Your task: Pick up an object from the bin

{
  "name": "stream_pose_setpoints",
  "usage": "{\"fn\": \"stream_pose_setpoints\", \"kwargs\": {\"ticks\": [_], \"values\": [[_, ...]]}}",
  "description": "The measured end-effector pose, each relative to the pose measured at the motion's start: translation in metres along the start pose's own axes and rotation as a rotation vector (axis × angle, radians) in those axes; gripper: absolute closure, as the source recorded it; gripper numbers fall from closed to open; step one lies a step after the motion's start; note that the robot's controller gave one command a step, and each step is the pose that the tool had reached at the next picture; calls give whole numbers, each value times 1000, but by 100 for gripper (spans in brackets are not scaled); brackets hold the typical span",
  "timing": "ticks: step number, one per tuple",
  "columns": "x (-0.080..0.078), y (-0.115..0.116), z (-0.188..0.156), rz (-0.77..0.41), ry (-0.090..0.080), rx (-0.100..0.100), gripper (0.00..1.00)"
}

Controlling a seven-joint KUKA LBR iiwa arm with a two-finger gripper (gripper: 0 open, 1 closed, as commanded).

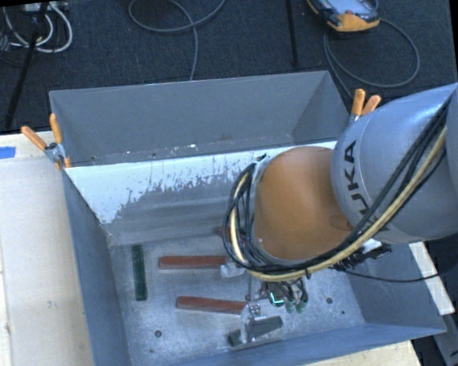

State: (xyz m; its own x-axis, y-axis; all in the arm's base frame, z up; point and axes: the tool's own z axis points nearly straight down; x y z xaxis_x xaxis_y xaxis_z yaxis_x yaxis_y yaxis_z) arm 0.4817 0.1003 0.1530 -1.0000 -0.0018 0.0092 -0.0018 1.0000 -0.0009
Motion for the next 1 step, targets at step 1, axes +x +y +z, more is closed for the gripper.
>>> {"fn": "stream_pose_setpoints", "kwargs": {"ticks": [1], "values": [[-2,0,-3,3,-7,-1,0]]}}
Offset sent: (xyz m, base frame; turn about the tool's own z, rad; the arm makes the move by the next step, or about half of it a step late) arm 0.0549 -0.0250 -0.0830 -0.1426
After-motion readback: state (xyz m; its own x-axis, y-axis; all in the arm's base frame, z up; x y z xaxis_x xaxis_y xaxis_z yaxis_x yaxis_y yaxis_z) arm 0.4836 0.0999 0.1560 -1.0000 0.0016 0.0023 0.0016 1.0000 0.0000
